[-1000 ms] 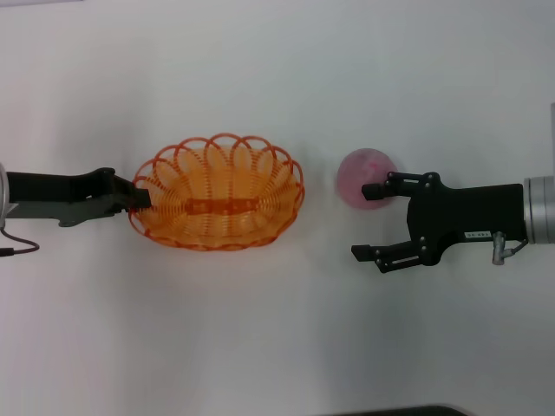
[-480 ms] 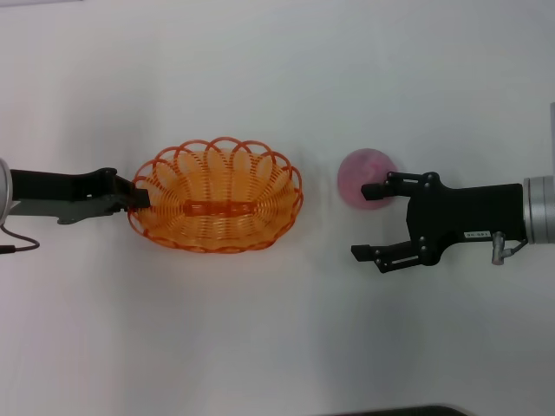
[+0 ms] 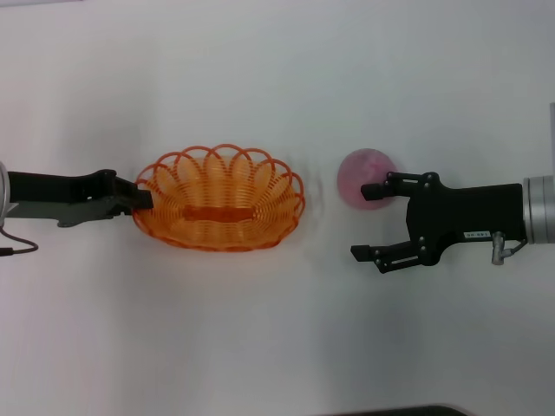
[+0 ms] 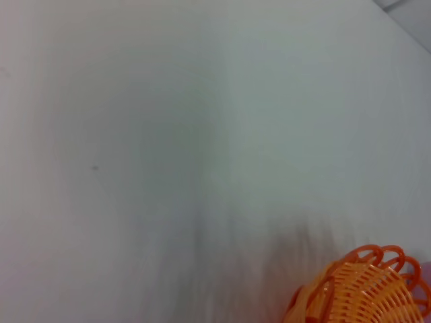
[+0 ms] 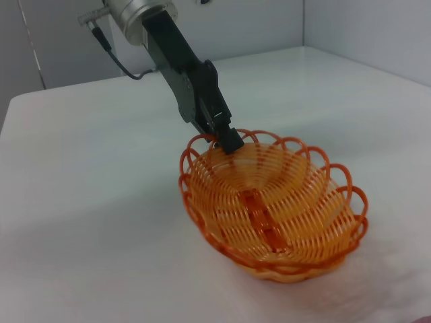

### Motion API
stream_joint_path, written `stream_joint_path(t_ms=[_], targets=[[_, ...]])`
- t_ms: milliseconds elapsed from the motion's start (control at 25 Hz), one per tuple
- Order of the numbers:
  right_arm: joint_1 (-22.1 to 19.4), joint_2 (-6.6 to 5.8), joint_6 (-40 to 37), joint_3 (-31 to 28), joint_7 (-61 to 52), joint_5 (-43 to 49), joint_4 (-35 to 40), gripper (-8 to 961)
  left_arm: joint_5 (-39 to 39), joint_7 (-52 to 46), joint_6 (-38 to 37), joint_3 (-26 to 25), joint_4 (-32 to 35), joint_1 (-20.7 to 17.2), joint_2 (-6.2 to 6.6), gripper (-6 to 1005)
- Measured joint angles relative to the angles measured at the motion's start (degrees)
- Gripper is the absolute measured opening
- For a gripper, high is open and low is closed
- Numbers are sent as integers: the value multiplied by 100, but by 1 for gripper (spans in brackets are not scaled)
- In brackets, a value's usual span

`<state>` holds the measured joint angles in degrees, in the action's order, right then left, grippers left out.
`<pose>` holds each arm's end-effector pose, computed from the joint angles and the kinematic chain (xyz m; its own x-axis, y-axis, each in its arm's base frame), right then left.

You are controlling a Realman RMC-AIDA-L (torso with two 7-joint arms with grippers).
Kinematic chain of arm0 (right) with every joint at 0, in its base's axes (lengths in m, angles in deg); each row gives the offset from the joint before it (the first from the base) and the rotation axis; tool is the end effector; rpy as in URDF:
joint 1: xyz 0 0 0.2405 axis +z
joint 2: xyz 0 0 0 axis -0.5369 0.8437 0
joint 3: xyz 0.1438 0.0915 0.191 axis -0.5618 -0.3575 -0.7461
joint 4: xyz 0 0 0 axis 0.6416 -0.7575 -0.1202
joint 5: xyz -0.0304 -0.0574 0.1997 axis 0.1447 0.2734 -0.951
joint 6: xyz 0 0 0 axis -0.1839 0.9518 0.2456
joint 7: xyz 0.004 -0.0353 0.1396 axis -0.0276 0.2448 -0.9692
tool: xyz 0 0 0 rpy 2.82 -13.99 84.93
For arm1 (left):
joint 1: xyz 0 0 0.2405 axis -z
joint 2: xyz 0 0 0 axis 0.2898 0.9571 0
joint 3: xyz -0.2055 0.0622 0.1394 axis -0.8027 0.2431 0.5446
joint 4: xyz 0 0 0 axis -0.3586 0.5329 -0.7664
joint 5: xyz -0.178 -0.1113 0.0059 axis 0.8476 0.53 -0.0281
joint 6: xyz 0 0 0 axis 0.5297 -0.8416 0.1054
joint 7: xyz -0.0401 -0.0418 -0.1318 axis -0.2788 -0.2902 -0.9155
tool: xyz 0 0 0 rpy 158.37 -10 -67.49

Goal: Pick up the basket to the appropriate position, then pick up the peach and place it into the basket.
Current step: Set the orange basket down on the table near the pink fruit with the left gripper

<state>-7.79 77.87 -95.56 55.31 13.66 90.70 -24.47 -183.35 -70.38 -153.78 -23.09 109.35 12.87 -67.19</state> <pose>0.3052 0.2846 -0.0352 0.9230 -0.2130 -0.3204 -0.2800 -0.9430 -0.1798 -0.2784 0.3282 -0.0092 0.0681 0.9636 0.2586 0.9976 -0.0617 -0.0328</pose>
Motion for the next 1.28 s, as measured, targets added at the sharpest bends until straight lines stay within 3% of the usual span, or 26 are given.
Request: stream_joint_path(t_ms=[160,400,920,1120,1280], targets=[[1,0,-5,-7,0,0,0,954,92,15,-120,-4,11,4,19,122],[2,0,-2,-5,0,0,0,954,126,65,-228,7,94,6,26,284],[8,0,-19,1,0,-9,0,953,114,93,-177,-6,158,-36,54,911],[10,0,-12,1,0,-10,-2,953,166,521,-89,-113,219,-67,81,909],[10,0,-5,0,0,-11,-6,953,539,1629,-13,-371,173,-146,45,908]])
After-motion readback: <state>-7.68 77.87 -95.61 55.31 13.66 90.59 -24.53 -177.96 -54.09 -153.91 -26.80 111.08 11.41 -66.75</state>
